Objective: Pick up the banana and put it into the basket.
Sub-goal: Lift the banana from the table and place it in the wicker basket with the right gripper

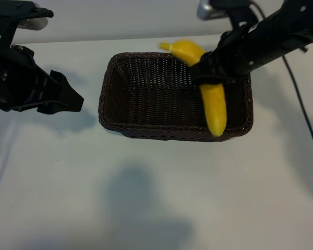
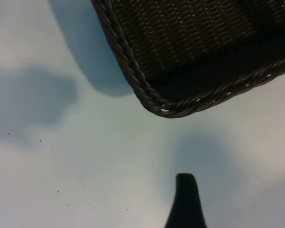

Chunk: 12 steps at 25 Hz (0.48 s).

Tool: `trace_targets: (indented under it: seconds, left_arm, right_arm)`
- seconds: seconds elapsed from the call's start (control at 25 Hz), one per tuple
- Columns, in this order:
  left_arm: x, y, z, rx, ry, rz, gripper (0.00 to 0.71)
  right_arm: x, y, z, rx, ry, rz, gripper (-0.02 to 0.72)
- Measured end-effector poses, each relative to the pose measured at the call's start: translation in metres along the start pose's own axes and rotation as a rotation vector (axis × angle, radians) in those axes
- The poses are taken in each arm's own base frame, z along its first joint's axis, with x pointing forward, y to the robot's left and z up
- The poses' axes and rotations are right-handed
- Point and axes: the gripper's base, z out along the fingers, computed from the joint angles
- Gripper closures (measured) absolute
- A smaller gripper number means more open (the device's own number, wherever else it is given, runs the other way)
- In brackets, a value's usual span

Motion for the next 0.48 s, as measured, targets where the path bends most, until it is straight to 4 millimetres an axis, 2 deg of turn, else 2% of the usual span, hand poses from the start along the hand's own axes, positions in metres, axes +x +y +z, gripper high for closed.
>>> trace_targets:
  seconds: [0.12, 0.48]
  left_arm:
    - [0.0, 0.0, 0.0, 0.0, 0.0, 0.001, 0.136]
    - [0.0, 0.0, 0.0, -0.001, -0.003, 0.0, 0.136]
  right_arm:
    - [0.002, -0.002, 0.012, -0.021, 0.013, 0.005, 0.279]
    - [-0.017, 0.001, 0.008, -0.039, -0.048, -0.064, 0.279]
